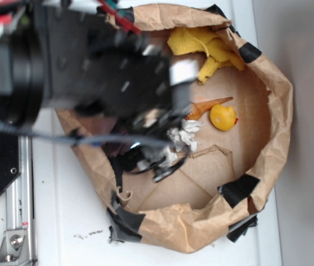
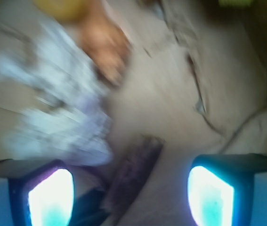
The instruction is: Grab the wood chip.
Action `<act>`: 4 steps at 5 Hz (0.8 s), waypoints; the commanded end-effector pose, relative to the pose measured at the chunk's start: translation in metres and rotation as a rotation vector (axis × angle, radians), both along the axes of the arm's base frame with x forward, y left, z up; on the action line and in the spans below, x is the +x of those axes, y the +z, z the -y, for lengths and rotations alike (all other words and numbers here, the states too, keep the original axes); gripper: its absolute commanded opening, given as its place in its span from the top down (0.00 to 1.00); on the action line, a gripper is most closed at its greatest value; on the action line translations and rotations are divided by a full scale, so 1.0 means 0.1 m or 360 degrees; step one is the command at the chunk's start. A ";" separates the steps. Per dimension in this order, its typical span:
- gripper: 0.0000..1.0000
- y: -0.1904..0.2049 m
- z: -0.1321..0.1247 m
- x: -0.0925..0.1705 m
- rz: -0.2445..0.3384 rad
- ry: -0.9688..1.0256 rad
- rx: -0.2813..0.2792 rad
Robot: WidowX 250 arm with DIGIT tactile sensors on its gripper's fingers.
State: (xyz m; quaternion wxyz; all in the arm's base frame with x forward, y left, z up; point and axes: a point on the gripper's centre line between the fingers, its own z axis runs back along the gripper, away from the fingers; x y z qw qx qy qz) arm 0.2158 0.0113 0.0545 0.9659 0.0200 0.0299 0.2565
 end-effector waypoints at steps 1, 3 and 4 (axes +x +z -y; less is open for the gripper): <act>0.00 -0.06 -0.01 -0.28 0.0012 -0.0019 0.0007; 0.00 -0.22 -0.13 -0.27 0.0000 0.0052 -0.0012; 0.00 -0.33 -0.08 -0.19 -0.0012 0.0042 0.0002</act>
